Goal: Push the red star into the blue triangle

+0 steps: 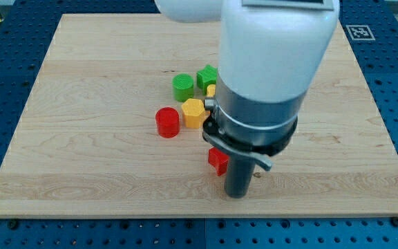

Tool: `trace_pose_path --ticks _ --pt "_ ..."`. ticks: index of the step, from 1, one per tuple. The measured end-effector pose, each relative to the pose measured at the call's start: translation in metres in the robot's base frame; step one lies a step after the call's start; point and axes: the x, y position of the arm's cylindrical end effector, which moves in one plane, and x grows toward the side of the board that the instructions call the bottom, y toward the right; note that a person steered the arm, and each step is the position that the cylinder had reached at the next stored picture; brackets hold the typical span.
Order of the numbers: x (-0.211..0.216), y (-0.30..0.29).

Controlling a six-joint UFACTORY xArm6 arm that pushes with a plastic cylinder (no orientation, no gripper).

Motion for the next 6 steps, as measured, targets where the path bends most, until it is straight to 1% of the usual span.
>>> trace_pose_path --ticks 1,2,3,4,5,6 --pt "-0.026 -0.001" --pt "-0.027 -0.001" --pt "-0.013 -0.001" --pt "-0.005 -0.024" --pt "-0.015 -0.033" --pt "-0.033 -0.025"
